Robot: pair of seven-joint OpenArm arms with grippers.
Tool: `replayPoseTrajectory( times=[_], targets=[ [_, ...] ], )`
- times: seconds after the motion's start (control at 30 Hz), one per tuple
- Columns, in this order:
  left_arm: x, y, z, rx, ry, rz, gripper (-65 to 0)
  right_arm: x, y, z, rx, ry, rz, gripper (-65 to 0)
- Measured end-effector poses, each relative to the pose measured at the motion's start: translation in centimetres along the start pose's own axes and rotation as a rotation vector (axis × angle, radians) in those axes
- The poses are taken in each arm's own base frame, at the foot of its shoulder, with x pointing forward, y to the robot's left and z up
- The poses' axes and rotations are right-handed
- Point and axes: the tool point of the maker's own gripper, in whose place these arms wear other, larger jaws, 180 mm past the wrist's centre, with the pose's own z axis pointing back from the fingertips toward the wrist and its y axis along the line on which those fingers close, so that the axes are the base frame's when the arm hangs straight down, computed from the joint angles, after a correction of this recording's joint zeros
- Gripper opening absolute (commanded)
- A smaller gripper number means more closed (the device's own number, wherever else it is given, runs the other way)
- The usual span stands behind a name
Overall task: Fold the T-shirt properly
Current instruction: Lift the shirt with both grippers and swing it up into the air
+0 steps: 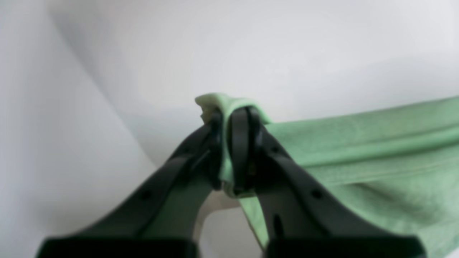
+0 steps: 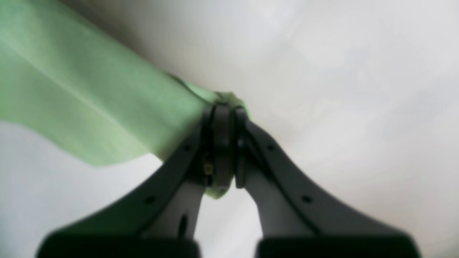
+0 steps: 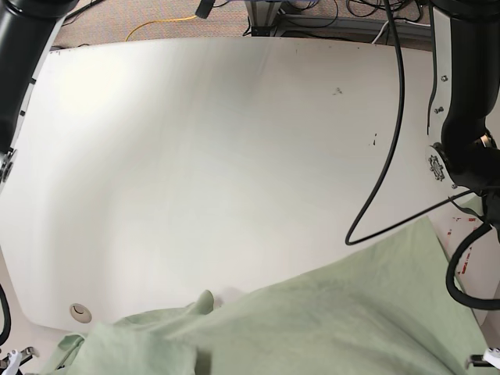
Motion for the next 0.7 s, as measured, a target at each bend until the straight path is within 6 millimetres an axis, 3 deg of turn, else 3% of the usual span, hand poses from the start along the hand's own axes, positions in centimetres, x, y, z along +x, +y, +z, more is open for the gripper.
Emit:
replayPoseTrajectory(
  times=[0.13, 0.23, 0.43, 0.53, 0.7],
  targets=[
    [-4.1, -2.0, -0.2, -0.047, 0.099, 0.008, -65.0, -2.9, 0.6, -0.8, 0.018, 0.028, -0.049, -65.0],
    [-7.4, -3.7, 0.0, -0.078, 0.175, 0.024, -65.0, -6.9, 1.9, -1.6, 0.049, 0.072, -0.115, -65.0],
    [-11.9, -6.6, 1.0, -0.149, 0.261, 0.064, -65.0, -14.7, 5.3, -2.0, 0.100, 0.187, -0.217, -65.0],
    [-14.6, -8.7, 2.2, -0.205, 0.316, 0.091, -65.0, -18.1, 7.3, -1.5, 0.112, 0.230, -0.247, -65.0],
    [-21.5, -11.0, 5.7, -0.260, 0.488, 0.124, -65.0, -24.0, 10.9, 0.3, 0.126, 0.293, -0.338, -65.0]
  ],
)
